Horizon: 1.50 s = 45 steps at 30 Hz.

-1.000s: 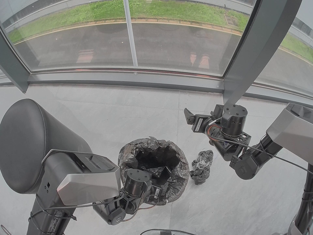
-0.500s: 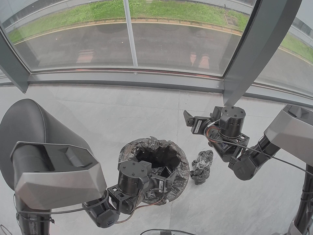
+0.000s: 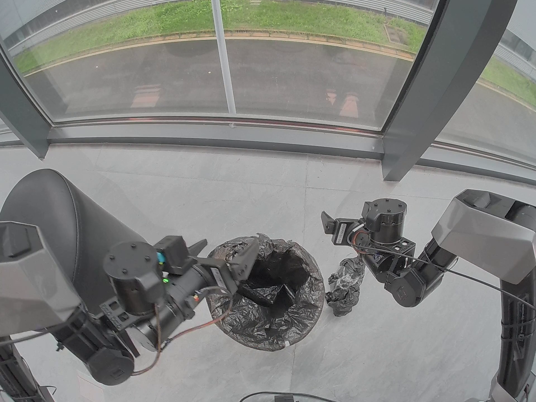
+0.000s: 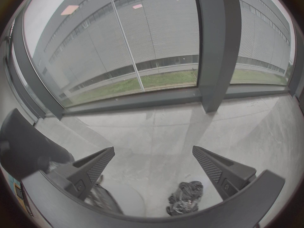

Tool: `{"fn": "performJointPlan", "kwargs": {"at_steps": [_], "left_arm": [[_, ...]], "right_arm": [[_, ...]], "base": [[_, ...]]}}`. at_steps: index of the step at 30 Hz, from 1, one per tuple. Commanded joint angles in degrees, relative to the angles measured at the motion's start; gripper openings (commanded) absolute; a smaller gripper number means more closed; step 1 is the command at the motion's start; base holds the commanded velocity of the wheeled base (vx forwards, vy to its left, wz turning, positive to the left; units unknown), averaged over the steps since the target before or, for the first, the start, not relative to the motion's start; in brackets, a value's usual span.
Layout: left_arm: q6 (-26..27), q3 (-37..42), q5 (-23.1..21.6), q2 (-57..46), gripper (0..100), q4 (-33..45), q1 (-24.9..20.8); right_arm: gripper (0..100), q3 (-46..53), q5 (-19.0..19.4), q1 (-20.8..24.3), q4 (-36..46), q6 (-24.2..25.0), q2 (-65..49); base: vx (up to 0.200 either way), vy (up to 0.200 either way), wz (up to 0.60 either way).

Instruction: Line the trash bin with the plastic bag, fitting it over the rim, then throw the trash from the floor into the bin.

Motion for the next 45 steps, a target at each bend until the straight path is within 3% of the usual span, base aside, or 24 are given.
{"fn": "performJointPlan", "kwargs": {"at_steps": [1,5,12,14,22,26,29,35,45], "left_arm": [[-1.8,2.3,-4.1,-8.8,100,-0.6,7.2],[-2.4,2.9,-13.2,-10.8,100,0.8,13.8],[-6.1,2.0,-20.2,-10.7,100,1.0,21.4],[-6.2,1.9,-22.5,-10.3,100,1.0,23.9],[-6.3,1.5,-23.2,-9.5,100,1.0,27.0],[-6.3,1.5,-23.2,-9.1,100,1.0,27.0],[-6.3,1.1,-23.2,-8.0,100,0.9,27.0],[-6.3,1.1,-23.2,-6.4,100,0.8,27.0],[-6.3,1.0,-23.2,-5.2,100,0.4,27.0]], "right_arm": [[100,-0.1,0.0,-3.0,3.2,0.1,3.6],[100,-1.3,0.0,-4.2,12.5,0.4,1.8],[100,-8.2,0.0,-2.8,27.0,0.2,1.6],[100,-14.9,0.0,-2.6,35.4,0.1,2.7],[100,-32.1,0.1,-2.7,48.6,0.8,12.4],[100,-33.9,0.4,-3.1,51.5,0.8,13.2],[100,-35.2,2.7,-3.4,53.9,0.8,13.4],[100,-44.5,3.4,-5.5,59.8,1.1,18.5],[100,-45.2,4.8,-7.0,62.6,1.0,20.0]], "base": [[0.0,0.0,0.0],[0.0,0.0,0.0],[0.0,0.0,0.0],[0.0,0.0,0.0],[0.0,0.0,0.0],[0.0,0.0,0.0],[0.0,0.0,0.0],[0.0,0.0,0.0],[0.0,0.0,0.0]]}}
